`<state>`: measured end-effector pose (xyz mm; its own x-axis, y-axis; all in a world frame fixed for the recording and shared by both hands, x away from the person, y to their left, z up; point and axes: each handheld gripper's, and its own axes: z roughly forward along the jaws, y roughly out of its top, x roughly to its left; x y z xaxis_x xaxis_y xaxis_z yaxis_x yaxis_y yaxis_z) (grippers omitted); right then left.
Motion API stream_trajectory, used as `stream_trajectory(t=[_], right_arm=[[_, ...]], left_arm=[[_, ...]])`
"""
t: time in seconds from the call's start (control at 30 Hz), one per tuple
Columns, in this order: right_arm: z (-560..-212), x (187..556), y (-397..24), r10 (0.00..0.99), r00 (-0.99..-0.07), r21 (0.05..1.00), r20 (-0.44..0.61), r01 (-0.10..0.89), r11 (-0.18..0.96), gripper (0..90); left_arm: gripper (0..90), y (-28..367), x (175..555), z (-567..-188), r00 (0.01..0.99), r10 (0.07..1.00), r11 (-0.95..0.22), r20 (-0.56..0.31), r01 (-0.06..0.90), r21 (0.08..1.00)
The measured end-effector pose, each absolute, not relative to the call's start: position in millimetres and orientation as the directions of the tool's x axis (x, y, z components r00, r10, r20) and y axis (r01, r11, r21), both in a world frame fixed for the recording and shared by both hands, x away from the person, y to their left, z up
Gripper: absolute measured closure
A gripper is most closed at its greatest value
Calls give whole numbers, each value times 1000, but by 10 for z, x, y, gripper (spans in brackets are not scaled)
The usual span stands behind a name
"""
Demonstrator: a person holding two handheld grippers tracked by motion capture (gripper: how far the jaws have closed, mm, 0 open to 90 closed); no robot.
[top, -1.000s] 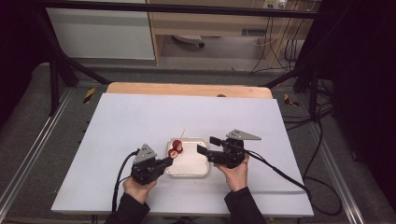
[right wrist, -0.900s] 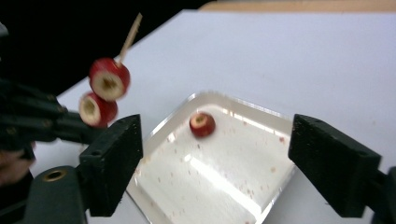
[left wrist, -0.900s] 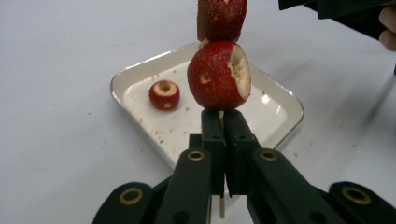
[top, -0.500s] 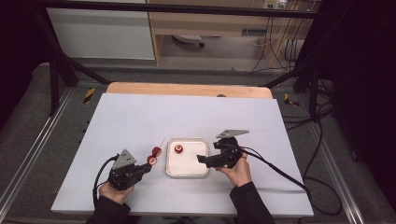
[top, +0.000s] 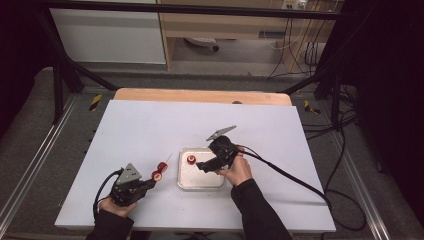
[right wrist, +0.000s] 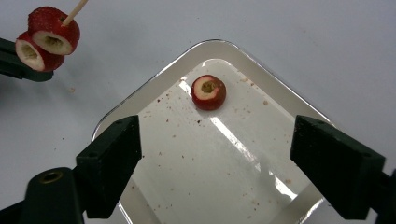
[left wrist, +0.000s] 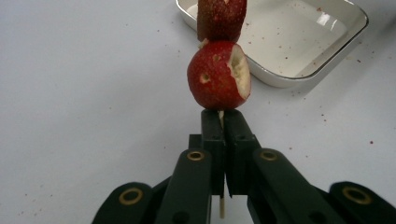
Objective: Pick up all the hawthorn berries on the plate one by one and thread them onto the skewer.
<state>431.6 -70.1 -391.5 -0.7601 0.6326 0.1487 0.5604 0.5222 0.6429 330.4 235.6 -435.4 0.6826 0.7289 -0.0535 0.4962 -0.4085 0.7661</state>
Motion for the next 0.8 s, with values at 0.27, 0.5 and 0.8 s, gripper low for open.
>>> stream_trajectory(t=[0.27,0.5,0.8], right_arm=[[-3934,4535,-402,619,-775,578,128,565,589,263],[-4011,4669,-210,597,-793,517,117,562,645,395],[-4092,4776,-96,567,-817,458,103,545,702,475]], left_arm=[[878,2388,3314,-4350,685,726,-408,-60,500,764],[879,2388,3321,-4352,685,725,-407,-65,503,763],[879,2376,3325,-4355,688,723,-411,-64,503,761]])
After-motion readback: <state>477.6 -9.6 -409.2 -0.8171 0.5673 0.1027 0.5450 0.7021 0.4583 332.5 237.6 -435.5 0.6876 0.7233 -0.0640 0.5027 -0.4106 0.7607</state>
